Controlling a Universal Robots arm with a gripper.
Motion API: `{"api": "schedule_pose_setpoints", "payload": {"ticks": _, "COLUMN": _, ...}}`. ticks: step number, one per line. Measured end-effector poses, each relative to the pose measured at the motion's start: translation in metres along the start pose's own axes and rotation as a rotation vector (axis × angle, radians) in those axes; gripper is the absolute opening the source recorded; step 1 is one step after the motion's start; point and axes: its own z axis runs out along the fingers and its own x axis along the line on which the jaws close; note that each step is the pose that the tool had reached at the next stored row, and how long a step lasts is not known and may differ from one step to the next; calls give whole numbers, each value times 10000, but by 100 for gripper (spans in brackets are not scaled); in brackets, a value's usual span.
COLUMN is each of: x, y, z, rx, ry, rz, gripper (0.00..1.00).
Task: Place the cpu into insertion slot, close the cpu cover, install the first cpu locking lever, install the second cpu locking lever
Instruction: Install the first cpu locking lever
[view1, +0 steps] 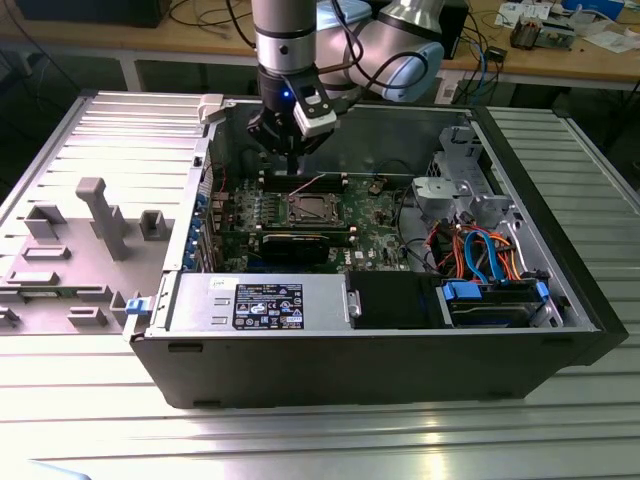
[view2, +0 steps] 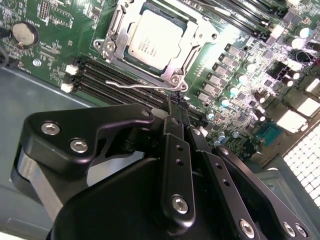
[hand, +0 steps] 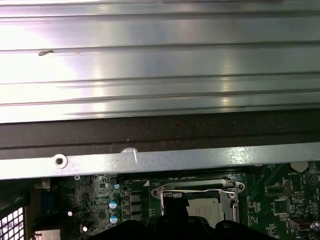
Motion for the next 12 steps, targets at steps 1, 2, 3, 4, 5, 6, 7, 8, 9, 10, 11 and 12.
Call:
{"api": "schedule_pose_setpoints", "payload": {"ticks": 1, "x": -2, "y": 0, "z": 5, "rx": -7, "ry": -1, "rz": -106, "gripper": 11}}
{"api": "schedule_pose_setpoints", "payload": {"ticks": 2, "x": -9, "y": 1, "z": 11, "rx": -11, "ry": 0, "rz": -129, "gripper": 11}}
{"api": "schedule_pose_setpoints", "payload": {"ticks": 3, "x": -16, "y": 1, "z": 18, "rx": -14, "ry": 0, "rz": -129, "gripper": 11}}
{"api": "schedule_pose_setpoints", "payload": {"ticks": 4, "x": -21, "y": 1, "z": 23, "rx": -15, "ry": 0, "rz": -129, "gripper": 11}}
{"api": "schedule_pose_setpoints", "payload": {"ticks": 5, "x": -26, "y": 2, "z": 28, "rx": -15, "ry": 1, "rz": -129, "gripper": 11}}
{"api": "schedule_pose_setpoints", "payload": {"ticks": 6, "x": -34, "y": 5, "z": 36, "rx": -15, "ry": 0, "rz": -128, "gripper": 11}}
{"api": "schedule_pose_setpoints", "payload": {"ticks": 7, "x": -41, "y": 8, "z": 42, "rx": -15, "ry": 0, "rz": -128, "gripper": 11}}
{"api": "schedule_pose_setpoints", "payload": {"ticks": 8, "x": -51, "y": 12, "z": 48, "rx": -15, "ry": 0, "rz": -129, "gripper": 11}}
{"api": "schedule_pose_setpoints", "payload": {"ticks": 9, "x": -70, "y": 19, "z": 62, "rx": -16, "ry": 0, "rz": -133, "gripper": 11}}
{"api": "schedule_pose_setpoints", "payload": {"ticks": 10, "x": -83, "y": 25, "z": 72, "rx": -15, "ry": 0, "rz": -137, "gripper": 11}}
{"api": "schedule_pose_setpoints", "payload": {"ticks": 11, "x": -89, "y": 28, "z": 76, "rx": -16, "ry": 0, "rz": -139, "gripper": 11}}
{"api": "schedule_pose_setpoints", "payload": {"ticks": 12, "x": -96, "y": 29, "z": 83, "rx": -17, "ry": 0, "rz": -141, "gripper": 11}}
